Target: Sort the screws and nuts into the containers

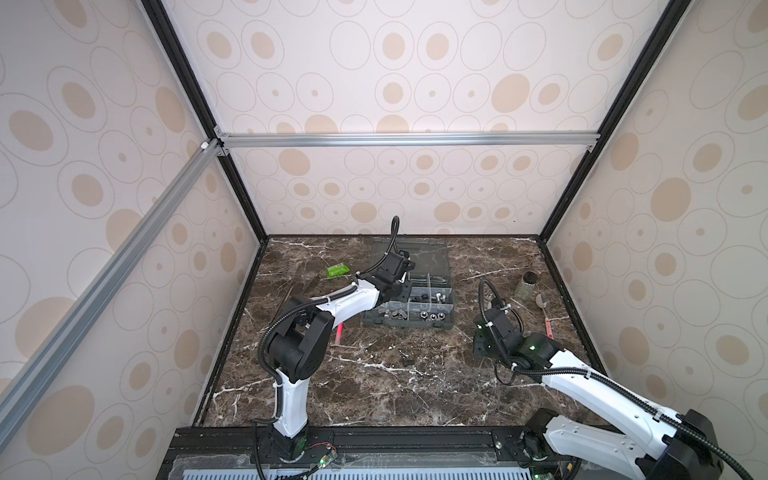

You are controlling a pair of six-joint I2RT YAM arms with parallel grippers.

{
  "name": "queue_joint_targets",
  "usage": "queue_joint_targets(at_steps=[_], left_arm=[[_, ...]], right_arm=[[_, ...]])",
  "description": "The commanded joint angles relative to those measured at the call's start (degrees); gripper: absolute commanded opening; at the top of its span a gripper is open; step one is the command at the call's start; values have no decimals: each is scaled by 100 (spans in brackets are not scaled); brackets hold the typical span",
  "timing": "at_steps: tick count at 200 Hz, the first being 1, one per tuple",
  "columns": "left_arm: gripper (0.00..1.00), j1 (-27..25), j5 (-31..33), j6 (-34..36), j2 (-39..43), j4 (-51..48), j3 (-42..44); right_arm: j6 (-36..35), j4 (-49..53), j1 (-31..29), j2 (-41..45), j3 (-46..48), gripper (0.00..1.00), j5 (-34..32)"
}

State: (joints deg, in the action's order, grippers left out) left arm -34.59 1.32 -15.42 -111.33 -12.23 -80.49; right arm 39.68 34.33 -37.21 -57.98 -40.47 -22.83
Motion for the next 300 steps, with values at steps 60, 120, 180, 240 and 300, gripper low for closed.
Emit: queue_joint_targets(at_steps=[60, 120, 180, 240, 300], left_arm=[[41, 103, -95, -7, 271, 199, 155], [42, 124, -244, -68, 608, 487, 561], [42, 128, -246, -198, 1210, 701, 1051], [42, 137, -183, -285, 1614, 758, 1336], [43, 175, -45, -359, 2013, 843, 1873]], right_arm=[[165, 99, 38, 108, 131, 31, -134], [125, 181, 34, 169, 109, 31, -125], [133, 33, 31, 243, 283, 31, 105], [13, -246, 37, 38, 294, 31, 531], [261, -660, -113, -405, 327, 34, 822]])
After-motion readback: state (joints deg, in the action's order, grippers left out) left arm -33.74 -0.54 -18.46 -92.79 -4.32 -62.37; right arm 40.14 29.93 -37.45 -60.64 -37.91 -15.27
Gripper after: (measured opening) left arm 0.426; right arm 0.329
